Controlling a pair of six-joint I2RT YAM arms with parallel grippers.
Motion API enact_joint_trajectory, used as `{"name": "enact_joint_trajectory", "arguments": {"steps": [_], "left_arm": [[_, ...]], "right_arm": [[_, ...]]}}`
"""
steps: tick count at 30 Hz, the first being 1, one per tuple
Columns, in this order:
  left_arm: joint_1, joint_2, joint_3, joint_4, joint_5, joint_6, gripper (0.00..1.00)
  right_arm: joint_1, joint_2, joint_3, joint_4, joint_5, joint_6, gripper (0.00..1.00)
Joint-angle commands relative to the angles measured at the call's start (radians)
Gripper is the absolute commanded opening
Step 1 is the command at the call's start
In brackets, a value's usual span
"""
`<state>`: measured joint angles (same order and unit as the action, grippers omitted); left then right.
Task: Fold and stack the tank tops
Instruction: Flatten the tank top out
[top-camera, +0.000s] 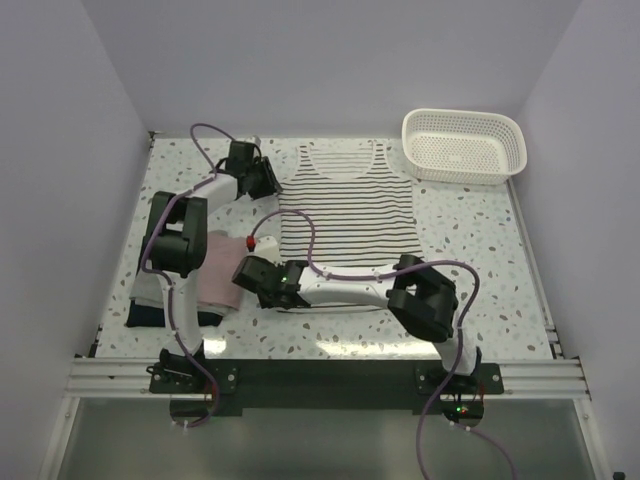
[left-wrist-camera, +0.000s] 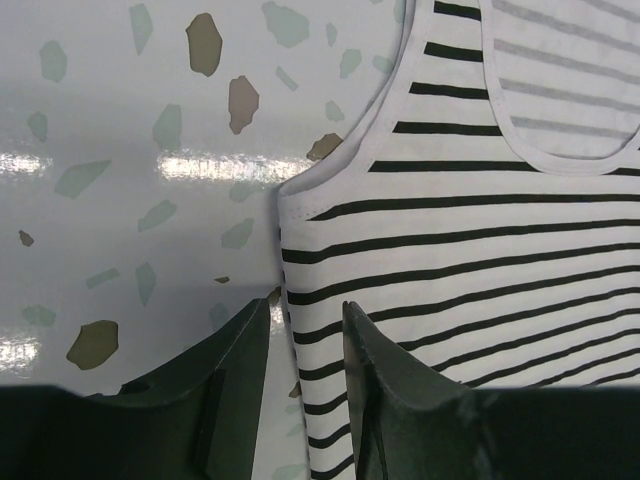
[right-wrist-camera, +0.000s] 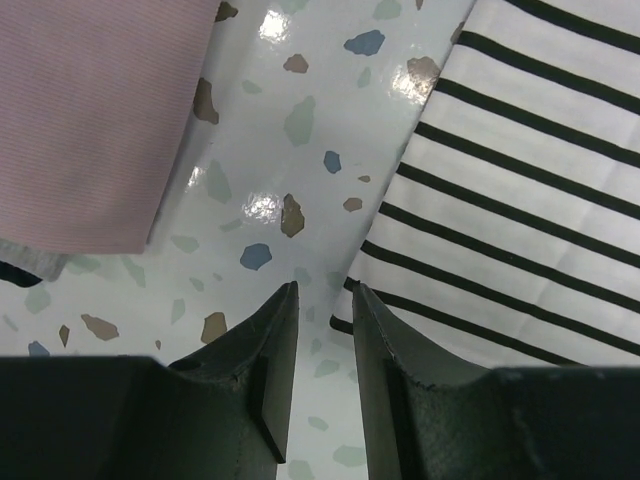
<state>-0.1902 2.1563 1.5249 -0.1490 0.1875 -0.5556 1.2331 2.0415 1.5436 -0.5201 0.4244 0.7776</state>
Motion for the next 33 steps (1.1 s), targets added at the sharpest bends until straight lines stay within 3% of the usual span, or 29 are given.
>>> {"name": "enact_joint_trajectory", "arguments": {"steps": [1, 19, 26, 33], "left_arm": [[0.006, -0.013, 0.032, 0.029, 0.024, 0.023, 0.40], [0.017, -0.021, 0.023, 0.035, 0.046, 0.008, 0.39], [0.020, -0.053, -0.002, 0.040, 0.040, -0.012, 0.39], [0.020, -0.150, -0.160, 0.087, -0.006, -0.082, 0.41]], "right_arm": [[0.023, 0.035, 0.069, -0.049, 0.065, 0.000, 0.32], [0.075, 0.111, 0.079, -0.123, 0.112, 0.038, 0.27], [0.075, 0.089, 0.041, -0.116, 0.093, 0.040, 0.00], [0.075, -0.115, -0.198, 0.025, -0.022, 0.018, 0.00]]}}
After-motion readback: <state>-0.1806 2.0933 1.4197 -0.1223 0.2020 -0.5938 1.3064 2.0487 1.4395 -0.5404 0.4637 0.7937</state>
